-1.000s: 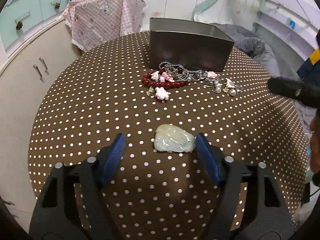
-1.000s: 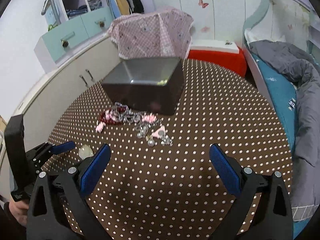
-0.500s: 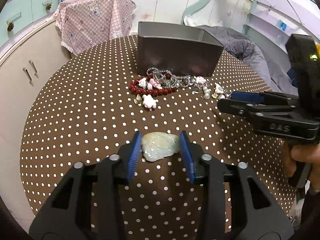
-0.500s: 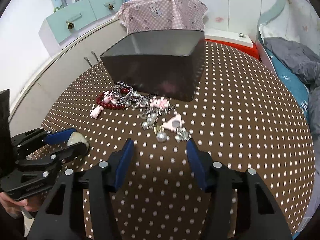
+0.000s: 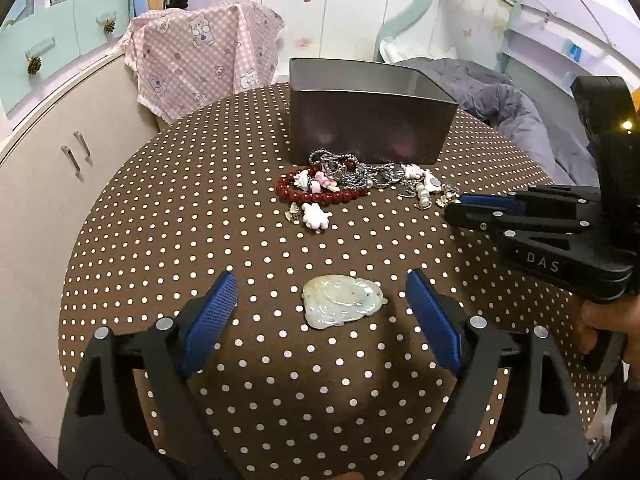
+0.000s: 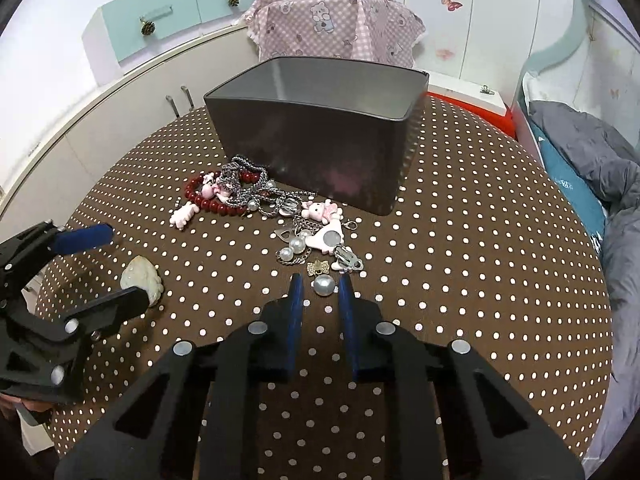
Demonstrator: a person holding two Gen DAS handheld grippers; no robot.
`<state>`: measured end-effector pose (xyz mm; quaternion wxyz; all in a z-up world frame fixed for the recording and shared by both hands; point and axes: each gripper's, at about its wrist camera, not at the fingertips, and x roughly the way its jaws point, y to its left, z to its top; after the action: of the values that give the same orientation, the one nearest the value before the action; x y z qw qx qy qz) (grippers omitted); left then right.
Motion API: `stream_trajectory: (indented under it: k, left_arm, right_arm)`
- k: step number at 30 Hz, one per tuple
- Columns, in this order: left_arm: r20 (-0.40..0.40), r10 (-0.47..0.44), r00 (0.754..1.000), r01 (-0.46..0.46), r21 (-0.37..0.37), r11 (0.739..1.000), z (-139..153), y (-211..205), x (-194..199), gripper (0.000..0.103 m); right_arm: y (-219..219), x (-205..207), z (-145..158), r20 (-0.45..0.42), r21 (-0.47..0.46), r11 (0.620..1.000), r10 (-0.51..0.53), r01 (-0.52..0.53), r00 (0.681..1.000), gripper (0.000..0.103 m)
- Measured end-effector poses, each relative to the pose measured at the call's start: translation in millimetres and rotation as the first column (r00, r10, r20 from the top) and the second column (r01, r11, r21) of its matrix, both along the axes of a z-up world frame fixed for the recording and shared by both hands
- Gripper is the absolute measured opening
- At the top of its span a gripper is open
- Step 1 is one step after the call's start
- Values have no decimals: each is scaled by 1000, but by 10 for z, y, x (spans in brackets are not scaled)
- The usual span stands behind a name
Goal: Organize jewelry
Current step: 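Grasp the jade pendant with the left tool while the right tool grasps a pearl earring, then lower the jade pendant and pearl earring into the grey box and release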
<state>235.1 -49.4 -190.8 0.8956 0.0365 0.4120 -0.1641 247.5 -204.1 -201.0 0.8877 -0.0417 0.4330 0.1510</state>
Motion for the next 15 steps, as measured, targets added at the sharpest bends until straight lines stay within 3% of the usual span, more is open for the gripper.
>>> stream_trajectory:
  k: [2, 3, 6, 15]
  left_arm:
    - [-22, -1, 1000, 1, 7, 1000, -54, -13, 22, 83]
    - [-42, -3, 999, 4, 8, 1000, -93, -25, 44, 68]
    - [-32, -5, 999, 6, 27, 1000, -84, -37, 55, 43]
    - [-33, -28, 999, 28, -13, 1000, -62, 42, -18, 43]
  right_arm:
    - [26, 6, 3, 3, -7, 1000, 2, -2, 1000, 17]
    - [51, 17, 8, 5, -12, 1000, 3, -3, 1000, 17]
    - [104, 34, 21, 11, -22, 1000, 8, -8, 1000, 9]
    - [22, -88, 62, 10, 16, 1000, 24, -24, 1000, 9]
